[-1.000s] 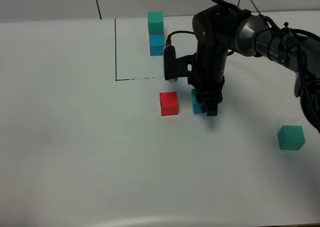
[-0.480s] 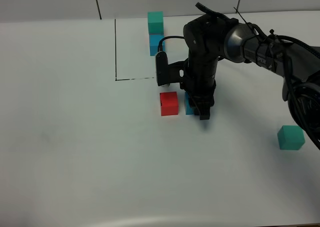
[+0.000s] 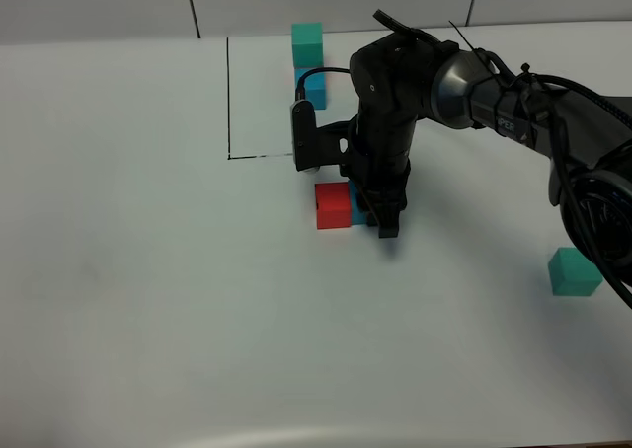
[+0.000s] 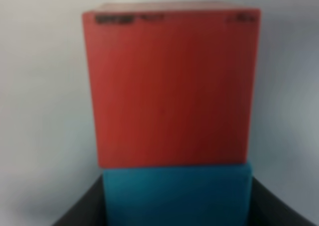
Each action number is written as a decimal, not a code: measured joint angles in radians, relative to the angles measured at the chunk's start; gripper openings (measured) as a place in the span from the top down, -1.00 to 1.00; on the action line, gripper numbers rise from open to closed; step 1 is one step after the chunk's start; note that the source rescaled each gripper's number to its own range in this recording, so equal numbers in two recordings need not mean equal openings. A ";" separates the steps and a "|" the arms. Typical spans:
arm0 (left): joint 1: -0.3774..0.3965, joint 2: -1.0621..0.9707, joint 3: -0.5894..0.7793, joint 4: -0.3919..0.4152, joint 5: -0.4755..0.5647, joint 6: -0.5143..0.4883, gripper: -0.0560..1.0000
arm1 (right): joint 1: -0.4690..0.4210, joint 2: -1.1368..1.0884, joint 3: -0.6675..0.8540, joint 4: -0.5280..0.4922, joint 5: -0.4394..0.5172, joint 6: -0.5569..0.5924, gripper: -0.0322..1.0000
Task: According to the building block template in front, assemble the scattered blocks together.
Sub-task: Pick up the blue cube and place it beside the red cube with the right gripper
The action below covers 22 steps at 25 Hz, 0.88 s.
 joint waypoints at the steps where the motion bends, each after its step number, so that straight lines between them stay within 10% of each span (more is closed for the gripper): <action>1: 0.000 0.000 0.000 0.000 0.000 0.000 -0.42 | 0.001 0.001 0.000 0.009 0.001 0.000 0.92; 15: 0.000 0.000 0.000 0.000 0.000 0.000 -0.42 | 0.007 0.001 0.000 0.004 0.005 0.064 0.87; 22: 0.000 0.000 0.000 0.000 0.000 0.000 -0.42 | 0.005 -0.029 0.000 -0.101 0.041 0.241 -0.79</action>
